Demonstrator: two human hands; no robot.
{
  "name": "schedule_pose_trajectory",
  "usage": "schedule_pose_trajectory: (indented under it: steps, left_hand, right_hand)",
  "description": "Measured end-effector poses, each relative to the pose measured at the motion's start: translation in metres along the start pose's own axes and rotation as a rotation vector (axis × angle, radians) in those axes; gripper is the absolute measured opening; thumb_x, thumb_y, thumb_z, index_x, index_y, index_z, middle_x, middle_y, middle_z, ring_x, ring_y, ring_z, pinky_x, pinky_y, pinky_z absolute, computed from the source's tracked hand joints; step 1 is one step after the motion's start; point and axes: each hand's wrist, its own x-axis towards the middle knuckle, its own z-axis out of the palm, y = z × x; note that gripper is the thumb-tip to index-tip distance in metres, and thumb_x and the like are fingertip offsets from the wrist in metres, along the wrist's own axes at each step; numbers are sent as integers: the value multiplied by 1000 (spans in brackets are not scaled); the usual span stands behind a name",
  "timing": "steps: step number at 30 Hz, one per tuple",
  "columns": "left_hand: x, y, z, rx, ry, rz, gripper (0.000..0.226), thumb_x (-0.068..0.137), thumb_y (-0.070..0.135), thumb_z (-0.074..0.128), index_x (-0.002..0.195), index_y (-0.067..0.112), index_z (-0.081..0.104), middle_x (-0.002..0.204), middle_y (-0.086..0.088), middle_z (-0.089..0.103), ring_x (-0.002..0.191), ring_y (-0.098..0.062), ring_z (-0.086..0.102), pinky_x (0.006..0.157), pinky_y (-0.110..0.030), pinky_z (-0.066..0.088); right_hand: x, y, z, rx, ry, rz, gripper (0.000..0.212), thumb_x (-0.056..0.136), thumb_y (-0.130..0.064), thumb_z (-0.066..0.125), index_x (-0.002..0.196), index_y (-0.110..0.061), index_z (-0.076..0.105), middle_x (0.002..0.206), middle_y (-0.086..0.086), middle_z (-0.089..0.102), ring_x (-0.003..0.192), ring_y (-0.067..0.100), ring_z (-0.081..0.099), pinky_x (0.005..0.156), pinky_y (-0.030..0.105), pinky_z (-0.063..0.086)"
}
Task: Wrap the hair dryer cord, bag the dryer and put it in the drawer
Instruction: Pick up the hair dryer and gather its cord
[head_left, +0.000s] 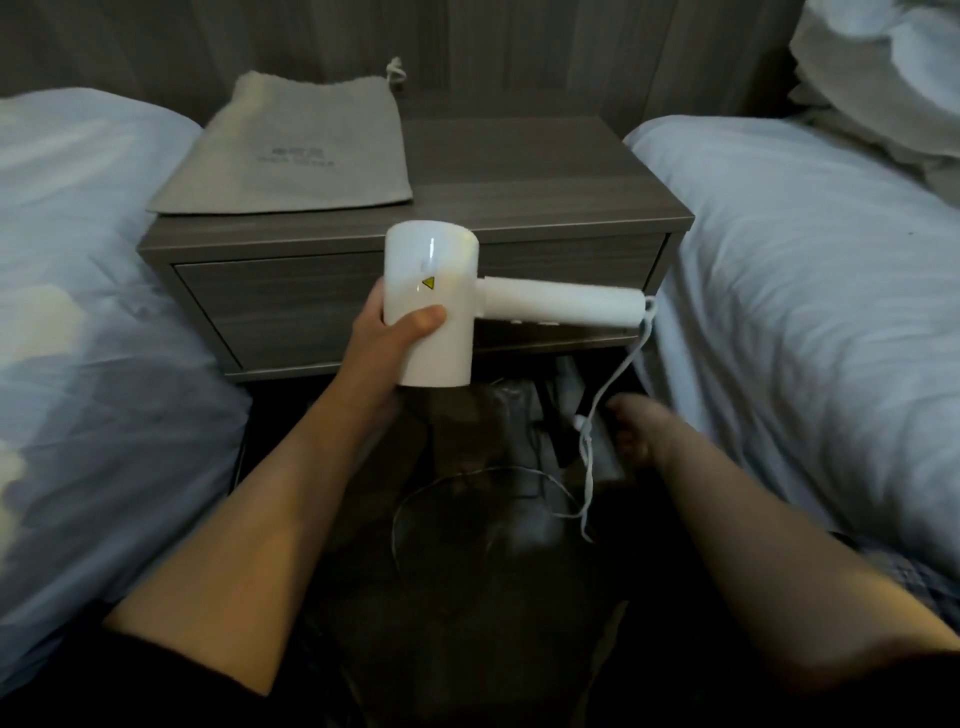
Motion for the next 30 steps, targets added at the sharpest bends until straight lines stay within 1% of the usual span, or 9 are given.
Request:
schedule_pose_trajectory:
  steps: [5,7,11,15,18,22,25,28,30]
  left_hand:
    - [1,0,-4,-97,6,1,86,49,38,69,129,16,46,105,-3,63,86,-14,65,63,-29,56]
    - [0,2,-5,-93,15,6,86,50,39,69,130,17,45,106,-2,63,85,-12,66,62,-28,55]
    - [2,5,-3,-121,61,70,82,51,38,69,127,15,47,103,-2,63,82,-10,66,62,-26,54]
    - [4,8,-2,2,151,156,88,48,42,69,128,15,45,111,-2,59,92,-12,61,69,-25,53]
    - [1,7,3,118,222,242,92,50,41,71,133,15,41,116,2,55,96,-5,58,70,-14,51]
    - [-2,6,10,198,232,291,96,50,44,70,136,15,38,124,0,52,106,-10,55,78,-13,48]
    - [-6,7,15,215,215,288,93,53,41,71,135,17,37,121,3,51,106,-9,53,81,-14,47]
    - [-9,7,17,202,169,232,84,63,31,75,136,16,37,115,6,54,102,-9,55,74,-16,50]
    - [-10,7,18,143,103,177,84,58,35,75,133,18,41,110,6,57,97,-10,59,71,-19,53]
  right_hand:
    - [-2,17,38,108,-260,174,34,98,-37,33,102,-9,52,101,18,65,103,31,60,62,39,44]
    - [-5,15,41,123,-237,143,30,98,-24,33,97,-4,56,83,14,68,93,28,61,67,41,44]
    - [-6,-5,32,318,-16,-114,19,92,9,35,100,9,52,90,26,55,60,31,68,55,34,56]
    - [-25,-30,6,638,77,-294,28,98,-3,28,75,-3,44,69,18,63,32,19,58,33,23,47]
    - [-49,-43,-11,658,301,-653,26,94,-1,40,71,-10,49,35,-4,55,31,7,51,51,28,48]
    - [-94,-48,-8,158,-2,-1054,27,90,3,44,76,-14,59,45,-6,60,45,5,54,59,19,47]
    - [-104,-40,4,-499,-340,-1019,21,87,4,52,80,-10,66,52,-3,63,50,9,57,58,20,45]
    - [-87,-26,23,-918,-266,-860,19,85,-4,58,70,-10,67,41,-9,57,40,1,52,55,21,45]
    - [-76,-19,37,-829,-88,-840,20,84,-5,56,70,-16,66,42,-10,56,44,2,53,60,26,46]
